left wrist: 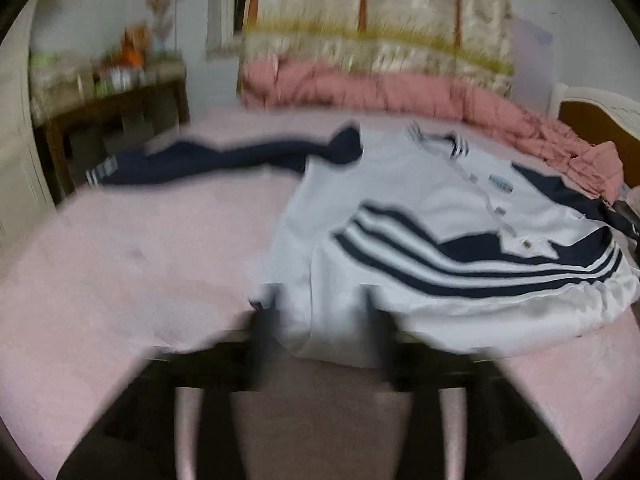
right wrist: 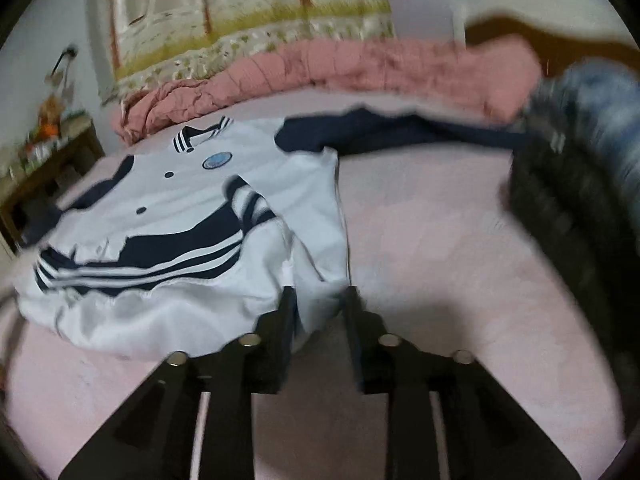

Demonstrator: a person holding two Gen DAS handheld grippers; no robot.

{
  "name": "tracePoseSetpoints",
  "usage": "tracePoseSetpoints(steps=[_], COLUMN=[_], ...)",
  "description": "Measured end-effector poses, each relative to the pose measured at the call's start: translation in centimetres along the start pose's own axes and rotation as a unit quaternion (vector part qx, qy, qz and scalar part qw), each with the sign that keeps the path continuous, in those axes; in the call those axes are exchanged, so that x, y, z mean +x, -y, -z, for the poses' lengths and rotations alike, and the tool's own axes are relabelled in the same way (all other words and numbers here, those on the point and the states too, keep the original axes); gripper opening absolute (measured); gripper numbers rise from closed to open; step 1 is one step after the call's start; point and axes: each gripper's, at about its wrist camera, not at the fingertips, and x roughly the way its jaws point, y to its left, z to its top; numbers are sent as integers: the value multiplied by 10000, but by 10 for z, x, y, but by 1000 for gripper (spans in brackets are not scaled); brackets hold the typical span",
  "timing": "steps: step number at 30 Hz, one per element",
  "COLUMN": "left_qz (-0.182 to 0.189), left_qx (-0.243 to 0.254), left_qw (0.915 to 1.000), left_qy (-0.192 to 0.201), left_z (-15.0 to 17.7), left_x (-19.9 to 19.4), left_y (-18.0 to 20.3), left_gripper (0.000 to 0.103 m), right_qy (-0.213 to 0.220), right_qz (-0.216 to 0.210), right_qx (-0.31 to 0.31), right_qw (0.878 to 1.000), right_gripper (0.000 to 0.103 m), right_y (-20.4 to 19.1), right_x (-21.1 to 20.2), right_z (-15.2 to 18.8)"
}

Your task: Fold large clothes

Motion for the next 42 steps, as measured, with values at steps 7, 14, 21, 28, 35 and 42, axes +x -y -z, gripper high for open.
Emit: tracePoseSetpoints(steps=[7, 14, 21, 28, 35, 42], left_qz=[366, 590, -126, -552, -496, -612], left_qx=[835, 1574, 2240, 2171, 2227, 2677], left_qw=[9952, 9839, 9689, 9707, 9730, 9594], left_qy=[352, -606, -1047, -869, -356, -636], left_z=[-3, 5, 18, 8, 8, 30], left_x=[-34, -12, 34, 63, 28, 30], left_y=[38, 81, 94, 72, 67, 70], left_gripper=[83, 103, 103, 51, 20, 43], right_qy=[644, 284, -694, -489, 34, -313], right_qz=[-124, -539, 50, 525, 232, 237], right_qx=[-940, -1870, -2667, -2481, -2103, -2465], right_qw=[9934, 9805, 9613, 9661, 9774, 9683], right_gripper=[89, 92, 92, 69, 30, 40], right_y=[-36, -82, -112, -99, -84, -82], right_x=[-55, -61, 2, 33, 5, 5], right_z=[5, 16, 31, 14, 6, 24])
